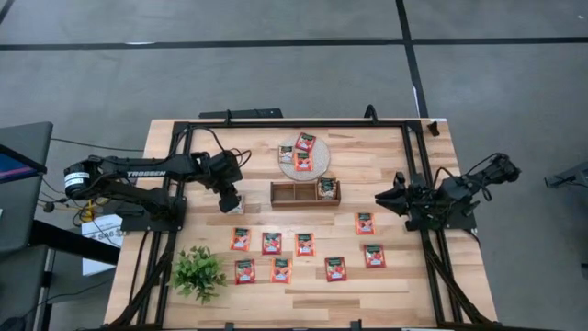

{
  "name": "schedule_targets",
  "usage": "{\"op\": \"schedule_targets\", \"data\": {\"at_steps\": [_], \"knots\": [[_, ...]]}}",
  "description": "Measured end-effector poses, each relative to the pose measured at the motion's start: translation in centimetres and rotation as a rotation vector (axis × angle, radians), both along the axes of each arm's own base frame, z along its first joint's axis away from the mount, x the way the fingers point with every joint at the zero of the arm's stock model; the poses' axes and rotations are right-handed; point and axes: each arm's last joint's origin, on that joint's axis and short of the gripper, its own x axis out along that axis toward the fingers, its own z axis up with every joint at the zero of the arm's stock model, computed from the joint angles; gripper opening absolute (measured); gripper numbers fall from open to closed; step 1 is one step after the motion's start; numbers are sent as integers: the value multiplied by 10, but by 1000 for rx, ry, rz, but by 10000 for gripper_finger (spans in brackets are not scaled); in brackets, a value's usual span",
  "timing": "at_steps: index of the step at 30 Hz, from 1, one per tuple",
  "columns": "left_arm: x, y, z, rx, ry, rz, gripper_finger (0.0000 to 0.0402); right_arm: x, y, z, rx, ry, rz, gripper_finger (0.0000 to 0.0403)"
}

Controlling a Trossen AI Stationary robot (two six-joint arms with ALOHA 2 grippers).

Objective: Pick & Place Tea
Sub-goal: Put the brown tea bag into the right section of the wooden organizer

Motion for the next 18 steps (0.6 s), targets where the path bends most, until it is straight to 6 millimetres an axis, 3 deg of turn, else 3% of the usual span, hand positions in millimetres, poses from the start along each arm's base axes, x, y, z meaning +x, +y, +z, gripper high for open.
{"op": "schedule_targets", "data": {"at_steps": [11,18], "knots": [[5,2,-13,-40,55,20,2,-1,0,1,-33,-16,-1,76],[7,2,-18,-59,75,39,50,-1,0,1,-29,-15,0,76]]}}
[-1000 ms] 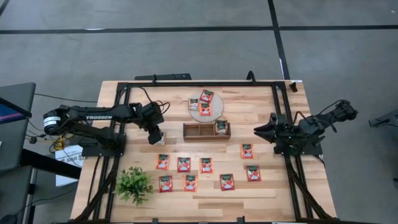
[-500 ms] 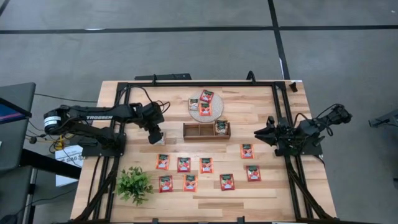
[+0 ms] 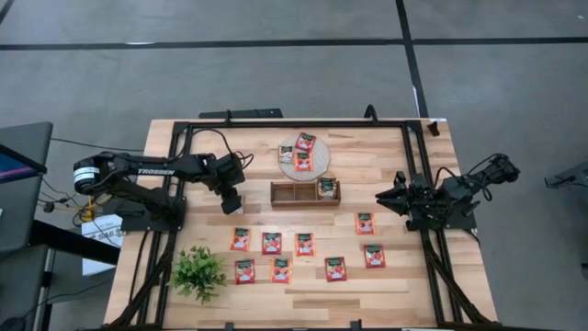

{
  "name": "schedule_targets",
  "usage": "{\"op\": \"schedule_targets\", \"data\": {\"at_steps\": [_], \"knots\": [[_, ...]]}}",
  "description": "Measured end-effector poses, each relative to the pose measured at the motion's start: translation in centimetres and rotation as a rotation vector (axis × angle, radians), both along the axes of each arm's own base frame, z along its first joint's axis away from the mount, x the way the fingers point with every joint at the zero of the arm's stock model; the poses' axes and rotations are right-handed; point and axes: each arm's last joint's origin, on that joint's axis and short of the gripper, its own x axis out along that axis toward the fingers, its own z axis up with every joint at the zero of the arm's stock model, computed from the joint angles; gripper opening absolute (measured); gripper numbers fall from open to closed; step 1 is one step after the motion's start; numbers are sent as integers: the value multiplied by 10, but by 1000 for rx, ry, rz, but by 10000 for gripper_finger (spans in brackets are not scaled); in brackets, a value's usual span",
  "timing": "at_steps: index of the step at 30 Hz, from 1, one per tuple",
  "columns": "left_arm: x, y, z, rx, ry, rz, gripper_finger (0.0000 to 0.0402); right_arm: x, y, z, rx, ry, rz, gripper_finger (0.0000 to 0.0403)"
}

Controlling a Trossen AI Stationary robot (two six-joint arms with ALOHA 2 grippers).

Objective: Pick & Place Tea
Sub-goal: Put the brown tea bag into the right section of the wooden organizer

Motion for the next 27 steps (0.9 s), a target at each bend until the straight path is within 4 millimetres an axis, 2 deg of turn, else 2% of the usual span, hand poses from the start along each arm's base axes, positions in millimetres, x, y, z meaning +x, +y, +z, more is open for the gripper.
{"op": "schedule_targets", "data": {"at_steps": [4,8,27], "knots": [[0,0,1,-1,-5,2,86,0,0,0,0,0,0,76],[0,0,0,-3,-1,2,105,0,0,0,0,0,0,76],[2,0,-8,-13,38,-68,106,0,0,0,-7,1,-3,76]]}}
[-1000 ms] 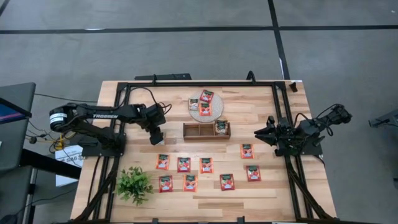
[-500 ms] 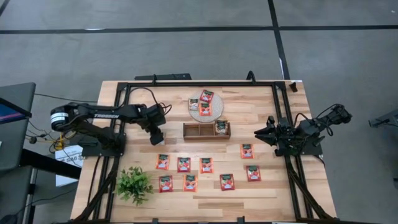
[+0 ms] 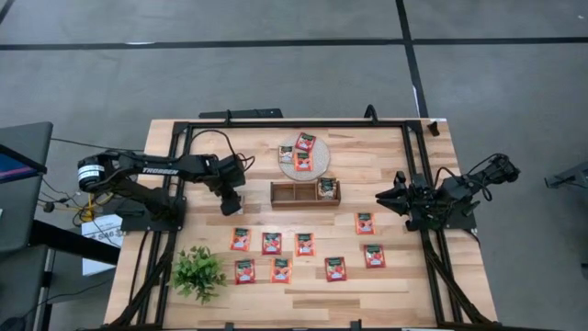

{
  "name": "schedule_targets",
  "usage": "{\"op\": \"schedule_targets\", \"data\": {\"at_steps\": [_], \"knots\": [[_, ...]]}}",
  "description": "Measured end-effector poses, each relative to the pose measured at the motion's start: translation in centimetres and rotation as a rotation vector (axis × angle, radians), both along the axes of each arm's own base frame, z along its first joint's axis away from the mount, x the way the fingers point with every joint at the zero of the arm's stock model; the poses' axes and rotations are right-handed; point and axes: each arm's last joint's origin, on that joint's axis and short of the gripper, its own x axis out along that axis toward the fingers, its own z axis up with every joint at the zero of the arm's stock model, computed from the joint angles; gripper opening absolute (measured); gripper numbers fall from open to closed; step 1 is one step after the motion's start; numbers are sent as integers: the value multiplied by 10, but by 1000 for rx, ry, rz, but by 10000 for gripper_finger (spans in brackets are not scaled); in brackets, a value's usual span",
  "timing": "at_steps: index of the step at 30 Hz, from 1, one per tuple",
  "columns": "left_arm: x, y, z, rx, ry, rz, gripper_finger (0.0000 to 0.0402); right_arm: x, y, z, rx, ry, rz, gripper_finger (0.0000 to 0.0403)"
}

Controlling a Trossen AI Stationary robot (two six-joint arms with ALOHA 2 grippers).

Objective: Pick & Place Tea
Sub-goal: Put the brown tea bag into the right section of the wooden organizer

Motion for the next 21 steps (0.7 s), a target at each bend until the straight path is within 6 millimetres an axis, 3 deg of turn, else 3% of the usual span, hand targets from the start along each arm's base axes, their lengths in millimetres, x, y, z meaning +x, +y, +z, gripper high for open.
{"op": "schedule_targets", "data": {"at_steps": [21], "knots": [[-1,2,-1,112,33,-90,105,0,0,0,8,0,1,76]]}}
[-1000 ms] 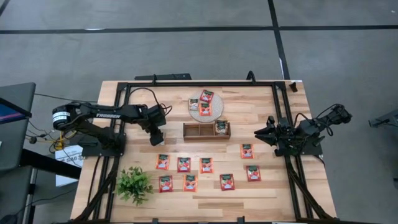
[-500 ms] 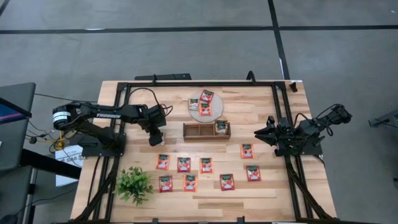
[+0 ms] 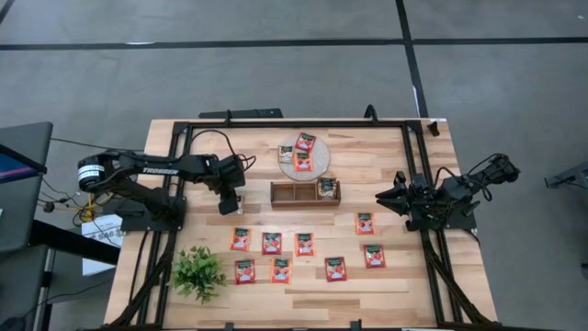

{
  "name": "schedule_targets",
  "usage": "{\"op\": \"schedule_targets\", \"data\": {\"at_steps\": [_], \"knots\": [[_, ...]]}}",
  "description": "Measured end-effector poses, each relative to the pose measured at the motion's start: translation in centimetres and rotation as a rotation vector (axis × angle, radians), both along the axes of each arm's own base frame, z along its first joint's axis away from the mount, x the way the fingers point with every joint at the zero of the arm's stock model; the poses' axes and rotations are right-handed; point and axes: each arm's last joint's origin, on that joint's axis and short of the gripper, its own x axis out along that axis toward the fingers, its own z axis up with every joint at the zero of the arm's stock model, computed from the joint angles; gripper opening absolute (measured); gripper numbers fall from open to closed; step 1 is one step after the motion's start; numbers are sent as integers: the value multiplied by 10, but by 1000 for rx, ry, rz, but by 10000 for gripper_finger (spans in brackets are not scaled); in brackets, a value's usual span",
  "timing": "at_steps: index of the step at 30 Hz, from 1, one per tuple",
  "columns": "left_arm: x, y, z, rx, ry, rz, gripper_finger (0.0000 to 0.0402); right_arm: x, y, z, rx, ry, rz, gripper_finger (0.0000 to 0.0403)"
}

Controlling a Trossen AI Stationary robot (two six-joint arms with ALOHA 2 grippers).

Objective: Pick & Place Tea
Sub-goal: Put the brown tea bag into the right section of the wooden organizer

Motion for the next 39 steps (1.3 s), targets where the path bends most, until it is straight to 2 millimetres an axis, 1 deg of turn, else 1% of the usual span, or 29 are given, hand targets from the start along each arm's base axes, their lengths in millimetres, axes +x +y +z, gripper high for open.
{"op": "schedule_targets", "data": {"at_steps": [4,9,12,16,19,22,30,36,39], "knots": [[1,0,-6,-13,27,-7,100,0,0,0,1,0,0,76],[5,1,-16,-37,69,-9,83,0,0,0,2,0,1,76],[5,2,-18,-41,82,-8,71,0,0,0,2,0,1,76],[5,2,-18,-42,83,-7,48,0,0,0,2,0,1,76],[5,2,-17,-44,92,-5,22,0,0,0,1,0,2,76],[8,3,-13,-45,92,-2,4,0,0,0,0,1,2,76],[15,6,-2,-33,107,6,0,0,0,0,-2,4,2,76],[26,11,22,8,120,19,0,0,0,0,-1,2,1,76],[32,14,39,31,132,21,0,0,0,0,54,-2,2,76]]}}
